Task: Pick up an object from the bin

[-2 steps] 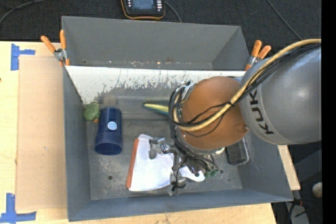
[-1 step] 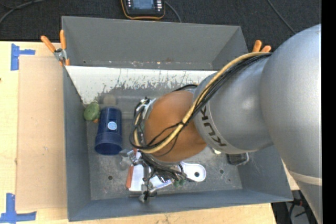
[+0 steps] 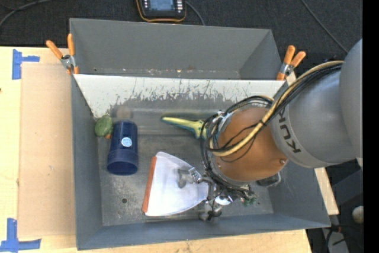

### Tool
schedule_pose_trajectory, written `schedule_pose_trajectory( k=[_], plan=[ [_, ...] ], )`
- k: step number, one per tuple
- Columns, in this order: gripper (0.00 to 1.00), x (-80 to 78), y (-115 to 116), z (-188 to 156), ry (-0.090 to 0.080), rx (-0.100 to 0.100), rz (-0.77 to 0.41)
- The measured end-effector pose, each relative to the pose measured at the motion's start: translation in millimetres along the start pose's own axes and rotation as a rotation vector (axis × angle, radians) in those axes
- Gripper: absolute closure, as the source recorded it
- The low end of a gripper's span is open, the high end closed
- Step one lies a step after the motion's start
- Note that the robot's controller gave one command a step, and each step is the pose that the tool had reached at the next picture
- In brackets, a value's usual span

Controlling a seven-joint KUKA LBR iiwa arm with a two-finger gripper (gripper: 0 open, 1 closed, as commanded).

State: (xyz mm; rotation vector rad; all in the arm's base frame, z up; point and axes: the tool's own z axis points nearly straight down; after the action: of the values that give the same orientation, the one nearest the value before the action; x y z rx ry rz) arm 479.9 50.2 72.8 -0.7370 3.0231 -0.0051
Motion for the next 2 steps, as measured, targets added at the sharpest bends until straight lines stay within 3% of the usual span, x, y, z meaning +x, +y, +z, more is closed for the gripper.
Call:
schedule_pose_trajectory(
  k=[1,2],
  plan=[
    [1.0,-23.4,65.8,2.5,0.013,-0.016,-0.112],
    [1.0,-23.4,65.8,2.5,0.013,-0.016,-0.111]
  ],
)
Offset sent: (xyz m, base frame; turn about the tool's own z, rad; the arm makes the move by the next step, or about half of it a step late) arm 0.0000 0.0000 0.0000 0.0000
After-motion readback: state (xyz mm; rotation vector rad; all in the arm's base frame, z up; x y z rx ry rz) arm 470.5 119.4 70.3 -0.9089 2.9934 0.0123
